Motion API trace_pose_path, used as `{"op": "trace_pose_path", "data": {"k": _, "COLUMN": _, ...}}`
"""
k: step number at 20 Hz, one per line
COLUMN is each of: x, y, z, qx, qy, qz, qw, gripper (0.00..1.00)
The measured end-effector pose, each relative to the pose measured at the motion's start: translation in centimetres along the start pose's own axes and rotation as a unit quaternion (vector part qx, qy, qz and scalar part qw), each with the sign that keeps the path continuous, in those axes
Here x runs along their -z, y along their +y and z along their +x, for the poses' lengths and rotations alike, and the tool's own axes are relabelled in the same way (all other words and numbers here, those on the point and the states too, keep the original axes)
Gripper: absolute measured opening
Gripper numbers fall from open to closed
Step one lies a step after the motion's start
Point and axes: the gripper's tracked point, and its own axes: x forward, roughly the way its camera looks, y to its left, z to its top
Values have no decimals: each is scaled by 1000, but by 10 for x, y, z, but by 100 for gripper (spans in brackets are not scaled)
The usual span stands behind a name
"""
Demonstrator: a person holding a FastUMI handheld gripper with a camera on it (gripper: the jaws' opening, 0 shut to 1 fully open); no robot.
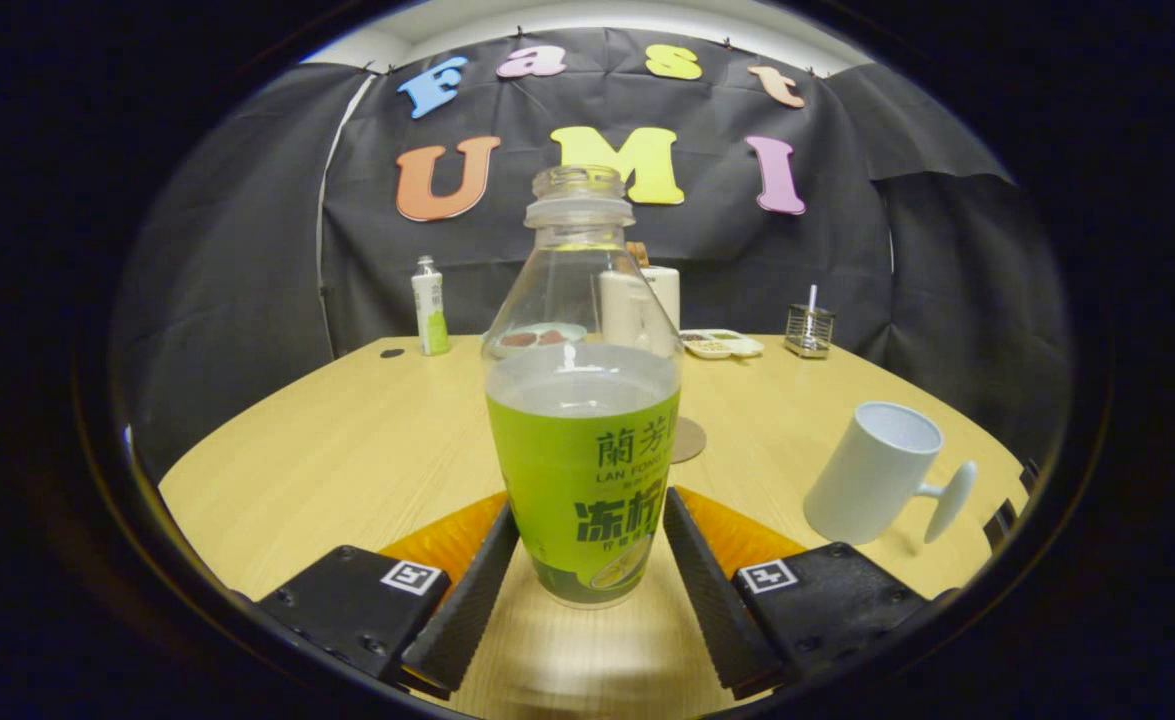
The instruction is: Take the bottle from table, then pour the juice into the cup, finally place the bottle on the coaster
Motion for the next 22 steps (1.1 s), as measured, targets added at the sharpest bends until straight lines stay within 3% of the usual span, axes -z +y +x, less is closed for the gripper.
{"op": "trace_pose_path", "data": {"k": 2, "x": 1, "y": 0, "z": -1, "qx": -1, "qy": 5, "qz": -1, "qw": 1000, "gripper": 84}}
{"op": "trace_pose_path", "data": {"k": 8, "x": -4, "y": 3, "z": -5, "qx": -17, "qy": 19, "qz": 28, "qw": 999, "gripper": 82}}
{"op": "trace_pose_path", "data": {"k": 14, "x": -19, "y": 10, "z": -5, "qx": -51, "qy": 29, "qz": 131, "qw": 990, "gripper": 81}}
{"op": "trace_pose_path", "data": {"k": 18, "x": -42, "y": 13, "z": -10, "qx": -78, "qy": 18, "qz": 219, "qw": 973, "gripper": 81}}
{"op": "trace_pose_path", "data": {"k": 22, "x": -69, "y": 16, "z": -17, "qx": -119, "qy": 8, "qz": 324, "qw": 939, "gripper": 81}}
